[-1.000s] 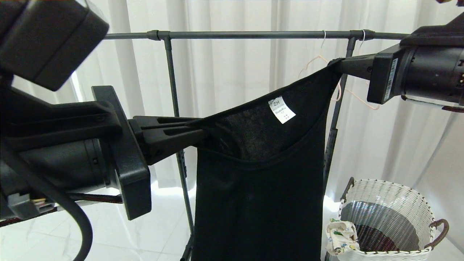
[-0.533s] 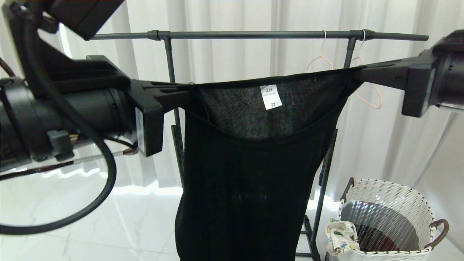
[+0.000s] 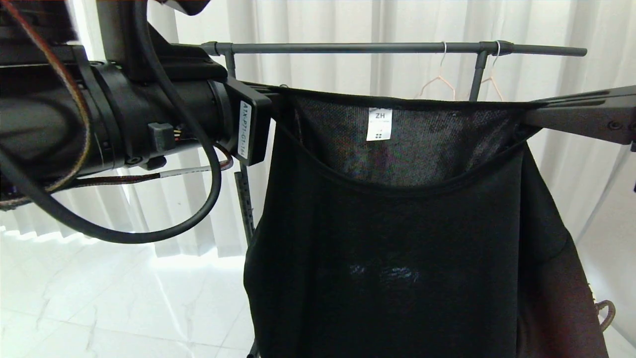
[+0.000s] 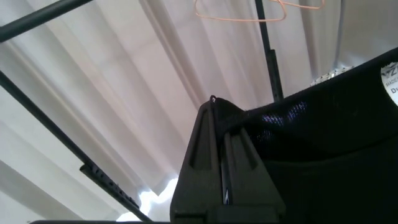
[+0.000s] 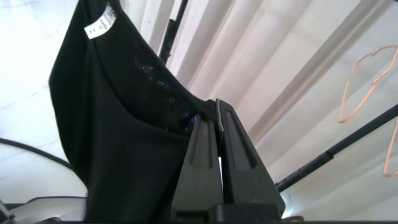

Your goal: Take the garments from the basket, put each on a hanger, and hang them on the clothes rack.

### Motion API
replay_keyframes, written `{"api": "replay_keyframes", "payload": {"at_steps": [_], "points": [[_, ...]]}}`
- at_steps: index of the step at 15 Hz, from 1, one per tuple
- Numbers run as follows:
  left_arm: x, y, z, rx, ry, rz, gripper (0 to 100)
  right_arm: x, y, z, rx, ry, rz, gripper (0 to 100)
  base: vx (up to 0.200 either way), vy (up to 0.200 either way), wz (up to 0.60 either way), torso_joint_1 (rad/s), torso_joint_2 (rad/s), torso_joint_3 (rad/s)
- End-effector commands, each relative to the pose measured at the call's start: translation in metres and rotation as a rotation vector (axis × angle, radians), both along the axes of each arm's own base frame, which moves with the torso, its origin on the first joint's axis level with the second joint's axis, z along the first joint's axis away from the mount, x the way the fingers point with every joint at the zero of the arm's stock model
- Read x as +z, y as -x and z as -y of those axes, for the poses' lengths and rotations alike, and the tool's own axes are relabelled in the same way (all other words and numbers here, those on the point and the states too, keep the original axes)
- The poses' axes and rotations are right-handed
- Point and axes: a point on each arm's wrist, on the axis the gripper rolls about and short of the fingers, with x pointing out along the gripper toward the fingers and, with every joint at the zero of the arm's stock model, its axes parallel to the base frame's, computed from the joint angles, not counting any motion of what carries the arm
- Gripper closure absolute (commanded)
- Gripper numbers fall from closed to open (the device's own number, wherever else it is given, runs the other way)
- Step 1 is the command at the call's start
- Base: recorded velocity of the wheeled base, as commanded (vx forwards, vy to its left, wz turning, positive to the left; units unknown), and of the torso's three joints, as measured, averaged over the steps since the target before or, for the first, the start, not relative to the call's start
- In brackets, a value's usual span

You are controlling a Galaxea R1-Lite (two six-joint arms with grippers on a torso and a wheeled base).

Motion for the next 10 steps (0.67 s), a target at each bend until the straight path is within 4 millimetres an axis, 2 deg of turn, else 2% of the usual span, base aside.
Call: {"api": "replay_keyframes", "payload": {"at_steps": [1, 9, 10], "points": [[-0.0015, -0.0019, 0.0019, 0.000, -0.005, -0.005, 100, -0.0025, 0.0008, 0.0007, -0.001, 0.000, -0.010, 100, 0.000, 0.000, 0.00, 0.000, 0.00, 0.000], [0.0017, -0.0020, 0.0020, 0.000, 0.002, 0.005, 100, -0.0047, 0.0003, 0.0010, -0.008, -0.008, -0.028, 100, 0.000, 0.000, 0.00, 0.000, 0.00, 0.000], [0.0013, -0.0020, 0.0020, 0.002, 0.001, 0.004, 100, -0.0057, 0.0007, 0.0015, -0.008, -0.006, -0.028, 0, 0.000, 0.000, 0.00, 0.000, 0.00, 0.000]]}}
